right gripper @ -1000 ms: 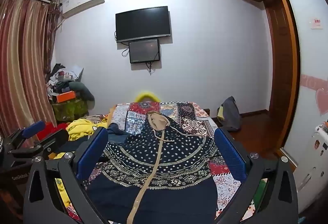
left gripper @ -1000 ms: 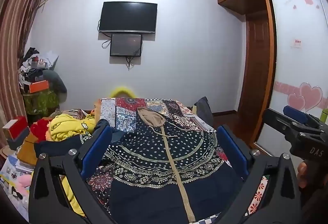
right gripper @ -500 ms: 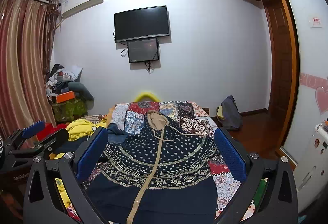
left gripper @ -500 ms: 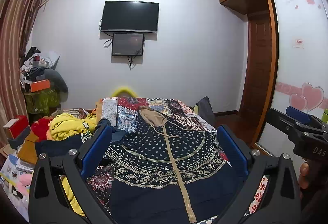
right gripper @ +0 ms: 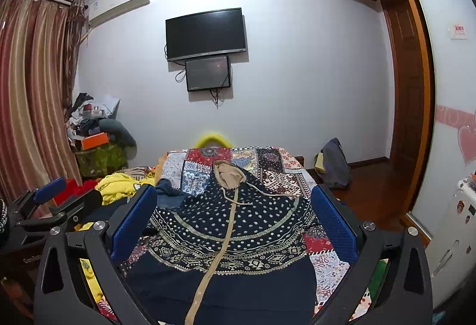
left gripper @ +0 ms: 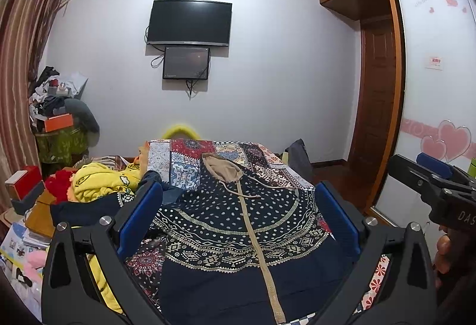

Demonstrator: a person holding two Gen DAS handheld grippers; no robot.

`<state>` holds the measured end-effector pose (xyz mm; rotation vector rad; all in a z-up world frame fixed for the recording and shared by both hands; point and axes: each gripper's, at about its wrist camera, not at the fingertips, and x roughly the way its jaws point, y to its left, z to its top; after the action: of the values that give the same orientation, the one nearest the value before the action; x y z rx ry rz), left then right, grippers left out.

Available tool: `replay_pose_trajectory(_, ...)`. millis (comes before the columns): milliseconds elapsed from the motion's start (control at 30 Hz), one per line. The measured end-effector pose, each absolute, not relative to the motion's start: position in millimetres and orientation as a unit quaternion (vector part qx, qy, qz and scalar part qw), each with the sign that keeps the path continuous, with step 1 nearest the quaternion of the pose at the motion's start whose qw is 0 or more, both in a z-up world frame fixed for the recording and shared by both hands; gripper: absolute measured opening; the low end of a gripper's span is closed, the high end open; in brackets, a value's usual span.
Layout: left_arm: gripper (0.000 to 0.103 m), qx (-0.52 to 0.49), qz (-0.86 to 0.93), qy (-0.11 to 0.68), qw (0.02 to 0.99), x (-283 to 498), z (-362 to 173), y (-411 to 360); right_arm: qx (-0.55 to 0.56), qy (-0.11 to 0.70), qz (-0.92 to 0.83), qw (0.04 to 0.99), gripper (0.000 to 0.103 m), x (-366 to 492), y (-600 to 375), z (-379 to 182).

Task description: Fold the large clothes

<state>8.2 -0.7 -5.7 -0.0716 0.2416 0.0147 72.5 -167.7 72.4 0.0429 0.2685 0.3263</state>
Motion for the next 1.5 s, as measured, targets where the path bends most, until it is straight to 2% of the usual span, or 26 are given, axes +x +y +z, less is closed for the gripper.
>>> replay_pose_trajectory(1500,0.103,-0.033,0.004,0.126,0.991,19.4,-9.8,-0.2,0.013,0.140,0.161,0.977,0.103,78.6,-160.5,69.9)
